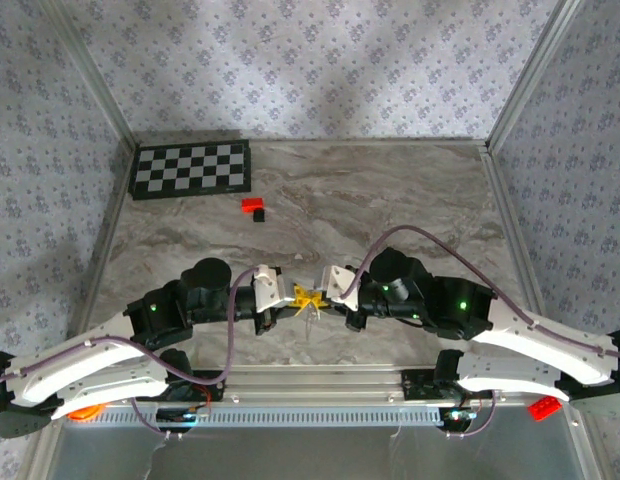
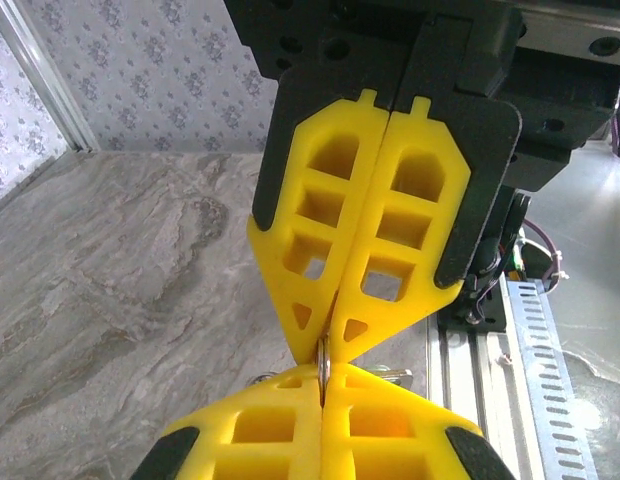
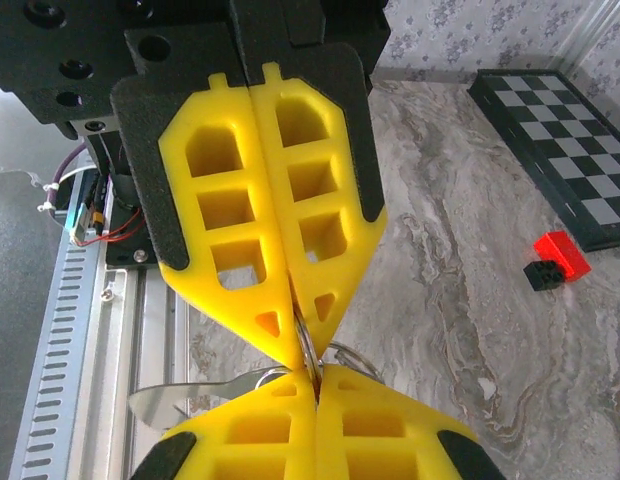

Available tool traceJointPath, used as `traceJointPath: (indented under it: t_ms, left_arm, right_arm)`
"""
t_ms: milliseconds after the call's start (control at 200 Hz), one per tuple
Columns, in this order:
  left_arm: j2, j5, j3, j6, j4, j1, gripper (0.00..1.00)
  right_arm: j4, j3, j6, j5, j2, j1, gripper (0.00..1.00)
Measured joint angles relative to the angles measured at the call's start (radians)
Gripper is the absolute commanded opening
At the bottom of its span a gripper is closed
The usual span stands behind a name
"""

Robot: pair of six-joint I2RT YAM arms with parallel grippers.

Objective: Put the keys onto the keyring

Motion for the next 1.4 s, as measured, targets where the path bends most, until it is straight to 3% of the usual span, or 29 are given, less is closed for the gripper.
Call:
traceJointPath:
  t_ms: [485, 775, 1399]
  left_arm:
    - [-0.027, 0.051, -0.034, -0.042, 0.123, -0.001, 0.00]
    - [-0.033, 0.079, -0.046, -0.051, 0.187, -0.001, 0.00]
    - [-0.064, 0.127, -0.069, -0.066, 0.234, -0.001, 0.00]
  right_arm:
    - [0.088, -0.085, 0.042, -0.063, -0.083, 0.001, 0.33]
    - [0.139, -0.101, 0.061, -0.110, -0.101, -0.013, 0.41]
    - [0.231, -0.175, 0.095, -0.131, -0.190, -0.043, 0.29]
